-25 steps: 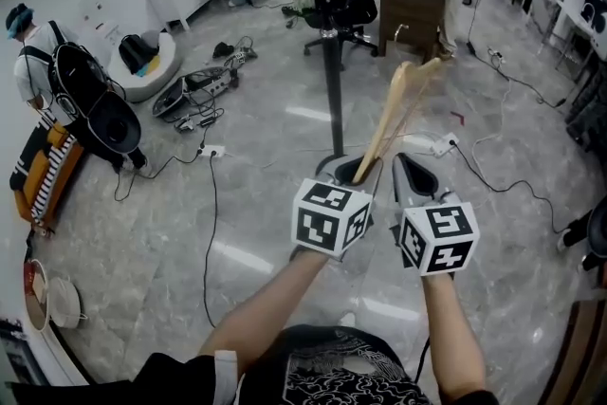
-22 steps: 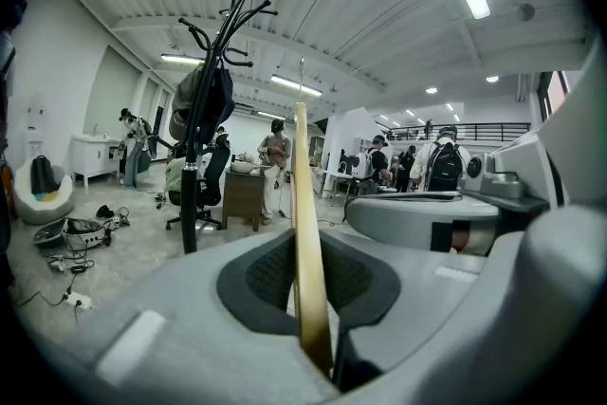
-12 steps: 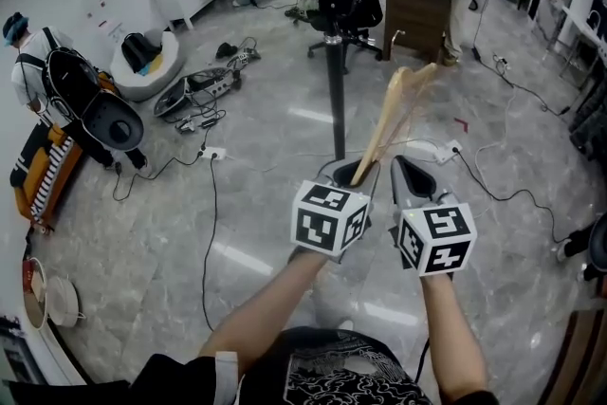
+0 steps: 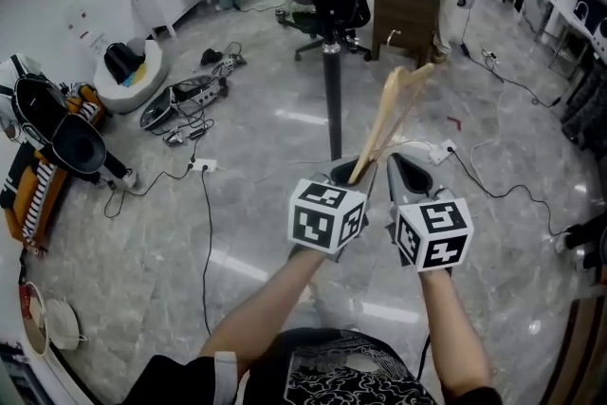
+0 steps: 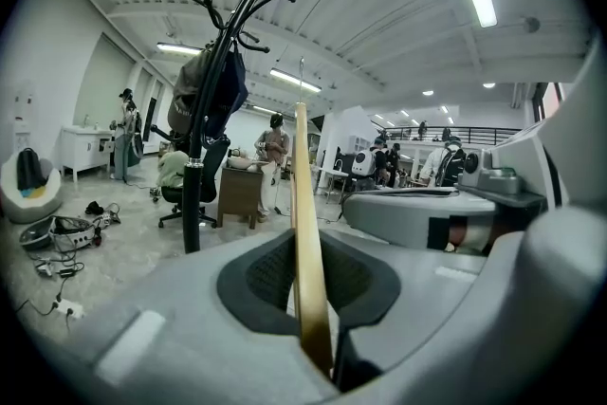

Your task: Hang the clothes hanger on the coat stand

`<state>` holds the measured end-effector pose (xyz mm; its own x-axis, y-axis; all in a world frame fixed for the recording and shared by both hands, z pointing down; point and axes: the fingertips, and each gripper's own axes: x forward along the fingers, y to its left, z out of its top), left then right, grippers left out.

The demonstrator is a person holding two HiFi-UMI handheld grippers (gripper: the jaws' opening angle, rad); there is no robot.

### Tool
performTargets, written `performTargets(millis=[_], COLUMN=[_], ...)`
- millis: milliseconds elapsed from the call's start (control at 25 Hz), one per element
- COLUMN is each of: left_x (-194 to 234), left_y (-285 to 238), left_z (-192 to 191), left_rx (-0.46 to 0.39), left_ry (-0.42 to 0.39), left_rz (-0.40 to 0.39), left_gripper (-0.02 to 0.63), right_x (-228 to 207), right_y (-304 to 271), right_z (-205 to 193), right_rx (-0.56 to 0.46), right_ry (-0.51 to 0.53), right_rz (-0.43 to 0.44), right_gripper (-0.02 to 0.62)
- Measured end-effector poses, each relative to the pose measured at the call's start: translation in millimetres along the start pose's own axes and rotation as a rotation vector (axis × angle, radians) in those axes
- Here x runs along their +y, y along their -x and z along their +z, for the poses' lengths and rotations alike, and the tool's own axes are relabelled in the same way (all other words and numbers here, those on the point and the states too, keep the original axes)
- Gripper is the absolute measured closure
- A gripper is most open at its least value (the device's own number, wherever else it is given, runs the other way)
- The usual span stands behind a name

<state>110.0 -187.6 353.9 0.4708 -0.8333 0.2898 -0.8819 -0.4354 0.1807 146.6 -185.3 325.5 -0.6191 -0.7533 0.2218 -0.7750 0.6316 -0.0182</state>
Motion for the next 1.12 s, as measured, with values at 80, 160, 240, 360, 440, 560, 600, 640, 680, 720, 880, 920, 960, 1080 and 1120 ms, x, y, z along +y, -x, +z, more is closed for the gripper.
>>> performTargets(millis=[80,160,240,360,440,560,600,640,680,720,880,920,960,1080,1120], left_x=[13.3,27.2,40.8,58.0,69.0,83.3,87.5,91.6,95.5,99.4,114.6,117.5,120.2,127.4,129.5], left_y=[-4.6,-8.5,-11.0,-14.1,-15.6,-18.3,-19.4,-20.6,-21.9,-23.0,-24.2,-23.9,-23.8,-24.7,-25.4], left_z=[0.1,0.9,2.6,3.5,3.2,0.2,-0.7,-1.2,-1.4,-2.1,-7.6,-8.4,-8.9,-10.8,-12.6], left_rx=[0.006,0.008,0.013,0.032,0.044,0.057,0.06,0.063,0.066,0.069,0.083,0.087,0.091,0.102,0.106], left_ry=[0.002,0.004,0.006,0.006,0.002,-0.002,-0.003,-0.004,-0.004,-0.005,-0.011,-0.012,-0.013,-0.016,-0.017], left_rz=[-0.014,-0.024,-0.032,-0.05,-0.063,-0.081,-0.086,-0.092,-0.098,-0.103,-0.129,-0.135,-0.142,-0.16,-0.165], left_gripper=[0.566,0.566,0.566,0.566,0.566,0.566,0.566,0.565,0.566,0.565,0.566,0.565,0.565,0.565,0.565], right_x=[1.1,2.1,3.4,5.9,8.8,13.3,14.5,15.4,16.4,17.8,25.2,26.9,28.2,30.1,30.5], right_y=[-13.5,-27.2,-40.0,-56.4,-67.6,-83.4,-88.0,-92.3,-96.4,-100.4,-114.7,-117.6,-120.4,-128.8,-131.3], right_z=[0.8,2.9,5.9,9.9,11.7,10.7,10.1,9.7,9.3,8.5,4.4,4.8,5.8,9.0,8.9], right_rx=[0.007,0.01,0.012,0.02,0.025,0.03,0.03,0.03,0.032,0.034,0.046,0.048,0.049,0.048,0.047], right_ry=[0.001,0.001,-0.001,-0.008,-0.012,-0.017,-0.019,-0.02,-0.022,-0.023,-0.03,-0.031,-0.03,-0.03,-0.031], right_rz=[-0.013,-0.024,-0.035,-0.054,-0.066,-0.078,-0.083,-0.088,-0.094,-0.1,-0.125,-0.132,-0.139,-0.158,-0.163], right_gripper=[0.595,0.595,0.595,0.595,0.595,0.595,0.595,0.595,0.595,0.595,0.595,0.595,0.595,0.595,0.595])
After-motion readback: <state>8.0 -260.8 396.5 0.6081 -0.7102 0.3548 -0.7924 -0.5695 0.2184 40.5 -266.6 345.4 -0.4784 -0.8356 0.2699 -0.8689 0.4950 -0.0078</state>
